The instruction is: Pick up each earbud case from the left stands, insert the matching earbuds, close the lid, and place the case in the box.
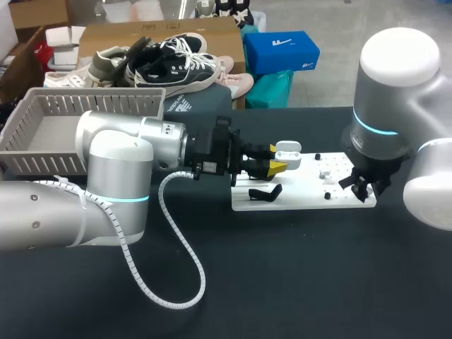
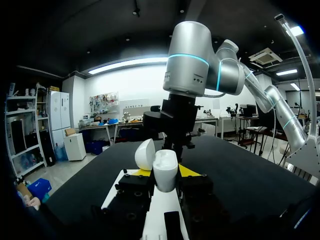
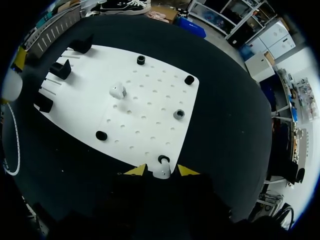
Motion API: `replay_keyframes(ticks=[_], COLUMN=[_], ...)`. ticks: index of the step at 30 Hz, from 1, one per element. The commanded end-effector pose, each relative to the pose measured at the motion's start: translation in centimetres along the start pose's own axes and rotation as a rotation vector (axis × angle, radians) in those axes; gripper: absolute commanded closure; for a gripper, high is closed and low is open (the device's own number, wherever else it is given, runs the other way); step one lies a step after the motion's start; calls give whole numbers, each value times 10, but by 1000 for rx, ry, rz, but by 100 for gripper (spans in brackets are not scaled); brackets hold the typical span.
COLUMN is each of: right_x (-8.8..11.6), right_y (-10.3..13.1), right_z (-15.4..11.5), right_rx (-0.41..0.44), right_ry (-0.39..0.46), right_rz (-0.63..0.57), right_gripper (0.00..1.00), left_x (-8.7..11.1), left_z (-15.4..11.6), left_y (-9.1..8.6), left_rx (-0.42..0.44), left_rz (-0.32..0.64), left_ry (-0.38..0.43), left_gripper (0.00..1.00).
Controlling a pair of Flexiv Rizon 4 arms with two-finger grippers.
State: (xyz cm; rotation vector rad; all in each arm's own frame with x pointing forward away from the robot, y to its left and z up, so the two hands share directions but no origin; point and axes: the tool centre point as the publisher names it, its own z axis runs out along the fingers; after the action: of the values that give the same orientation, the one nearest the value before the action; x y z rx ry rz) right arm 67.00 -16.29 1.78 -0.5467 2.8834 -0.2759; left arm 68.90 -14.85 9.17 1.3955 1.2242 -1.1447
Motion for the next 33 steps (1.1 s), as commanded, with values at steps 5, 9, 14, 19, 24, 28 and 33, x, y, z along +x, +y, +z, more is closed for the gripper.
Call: replay_keyframes(ticks=[5, 9, 14, 19, 24, 28, 33], right_x=[1, 3, 3, 3, 3, 5, 7], right_y=[0, 1, 1, 2, 2, 2, -2], right_z=[1, 2, 3, 2, 2, -2, -8], right_rx=[6, 3, 0, 0, -1, -2, -17], right_ry=[4, 7, 7, 6, 9, 7, -7], right_rz=[5, 7, 7, 3, 1, 5, 24], right_gripper=[71, 70, 76, 100, 100, 100, 100], left_x=[0, 0, 0, 0, 0, 0, 0], left_z=[0, 0, 0, 0, 0, 0, 0], left_y=[-1, -1, -1, -1, -1, -1, -1], left_rx=[-6, -6, -6, -6, -6, -6, -6], left_rz=[1, 1, 1, 1, 1, 1, 1], left_ry=[-1, -1, -1, -1, -1, -1, -1], left_gripper=[100, 100, 100, 100, 100, 100, 100])
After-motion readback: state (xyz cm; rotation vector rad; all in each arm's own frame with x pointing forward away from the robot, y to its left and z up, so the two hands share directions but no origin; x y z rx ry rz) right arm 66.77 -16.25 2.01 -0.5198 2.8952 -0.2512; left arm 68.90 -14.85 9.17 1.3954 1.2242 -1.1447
